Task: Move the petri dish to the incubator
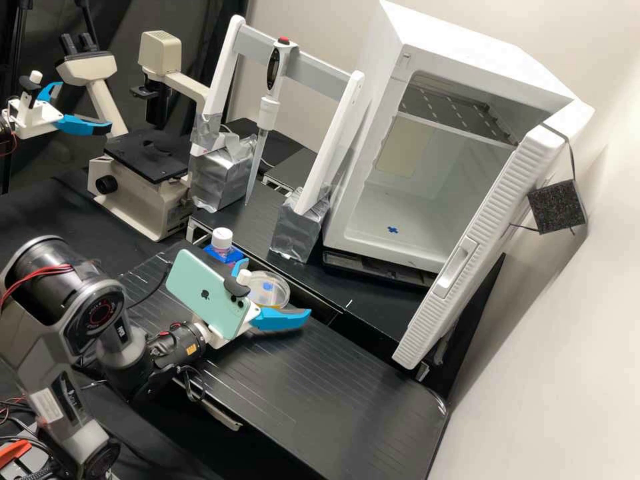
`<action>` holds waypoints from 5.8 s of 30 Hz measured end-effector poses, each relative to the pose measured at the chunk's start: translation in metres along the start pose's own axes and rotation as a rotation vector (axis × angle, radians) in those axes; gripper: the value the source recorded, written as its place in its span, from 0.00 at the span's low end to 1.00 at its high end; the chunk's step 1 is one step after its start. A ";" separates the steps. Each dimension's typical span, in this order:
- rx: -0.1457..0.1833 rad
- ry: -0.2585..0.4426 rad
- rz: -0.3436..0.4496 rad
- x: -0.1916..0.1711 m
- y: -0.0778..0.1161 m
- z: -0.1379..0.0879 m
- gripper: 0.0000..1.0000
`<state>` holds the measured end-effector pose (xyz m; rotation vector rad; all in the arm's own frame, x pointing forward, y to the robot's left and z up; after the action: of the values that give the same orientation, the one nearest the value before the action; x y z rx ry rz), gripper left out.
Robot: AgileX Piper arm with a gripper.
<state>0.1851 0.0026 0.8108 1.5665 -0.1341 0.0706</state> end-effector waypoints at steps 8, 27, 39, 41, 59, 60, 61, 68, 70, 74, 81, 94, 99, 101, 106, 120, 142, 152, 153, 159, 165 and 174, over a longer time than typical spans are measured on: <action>0.000 0.005 -0.002 0.000 0.000 -0.001 1.00; 0.043 0.102 0.083 -0.038 0.064 0.004 1.00; 0.040 0.203 -0.072 -0.026 0.034 -0.017 1.00; 0.028 0.186 -0.088 -0.023 0.028 -0.018 1.00; 0.031 -0.012 -0.069 -0.008 -0.013 -0.016 1.00; 0.024 -0.014 -0.068 -0.008 -0.014 -0.016 1.00; 0.026 -0.018 -0.064 -0.008 -0.014 -0.016 1.00; 0.016 -0.030 -0.048 -0.006 -0.012 -0.012 1.00; 0.007 -0.028 -0.047 -0.006 -0.011 -0.011 0.00; -0.020 -0.018 -0.051 -0.004 -0.008 -0.008 0.00; -0.060 -0.007 -0.064 -0.003 -0.004 -0.002 0.00; -0.045 0.010 -0.084 -0.002 0.000 0.002 0.00; -0.047 0.012 -0.086 -0.002 0.000 0.002 0.00; -0.047 0.012 -0.086 -0.002 0.000 0.002 0.00; -0.030 0.011 -0.086 -0.002 0.000 0.002 0.00; 0.004 0.018 -0.080 -0.005 0.011 0.008 0.00; 0.112 0.003 0.245 0.113 0.081 0.026 0.00; 0.126 0.022 0.231 0.223 0.091 0.027 0.00; 0.126 0.020 0.229 0.232 0.092 0.028 0.00; 0.146 0.028 0.215 0.269 0.096 0.033 0.00; 0.153 0.082 0.168 0.297 0.097 0.031 0.00; 0.131 0.098 0.150 0.317 0.098 0.030 0.00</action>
<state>0.4855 -0.0397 0.9492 1.6788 -0.1719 0.2785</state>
